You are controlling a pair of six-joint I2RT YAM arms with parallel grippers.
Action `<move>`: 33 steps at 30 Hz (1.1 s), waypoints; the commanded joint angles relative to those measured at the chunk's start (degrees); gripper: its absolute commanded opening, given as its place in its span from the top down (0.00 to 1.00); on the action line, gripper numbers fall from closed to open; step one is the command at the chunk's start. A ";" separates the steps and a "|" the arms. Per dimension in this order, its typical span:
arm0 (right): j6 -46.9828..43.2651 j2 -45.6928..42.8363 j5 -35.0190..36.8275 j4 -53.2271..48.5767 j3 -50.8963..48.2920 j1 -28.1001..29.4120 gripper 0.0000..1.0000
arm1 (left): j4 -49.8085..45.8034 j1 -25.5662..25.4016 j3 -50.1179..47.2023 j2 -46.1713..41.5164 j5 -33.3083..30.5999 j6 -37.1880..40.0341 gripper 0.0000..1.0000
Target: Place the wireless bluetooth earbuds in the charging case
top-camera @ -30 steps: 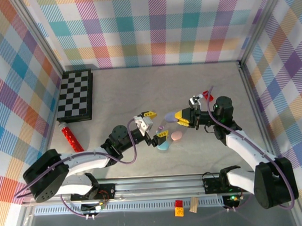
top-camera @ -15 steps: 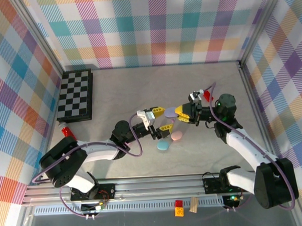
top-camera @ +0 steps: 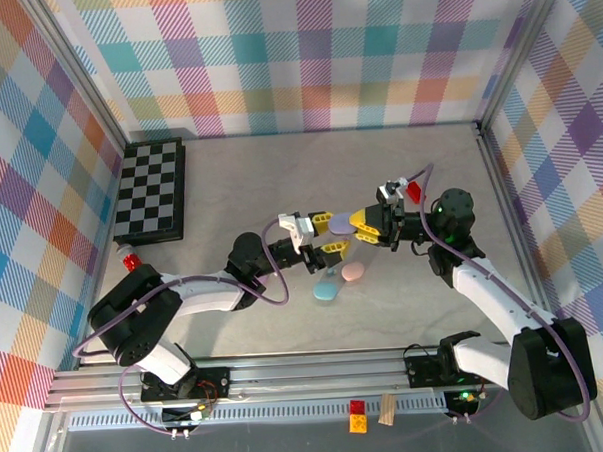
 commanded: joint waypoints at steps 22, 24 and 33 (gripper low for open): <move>-1.57 -1.94 -0.33 1.46 1.93 -0.16 0.93 | 3.58 0.24 3.41 0.99 4.32 -3.34 0.52; -1.59 -2.07 -0.30 1.38 2.16 -0.16 0.93 | 3.58 0.21 3.54 1.08 4.32 -3.38 0.52; -2.50 -2.61 -0.02 0.26 2.10 -0.18 0.94 | 3.57 0.19 3.45 1.23 4.37 -3.43 0.51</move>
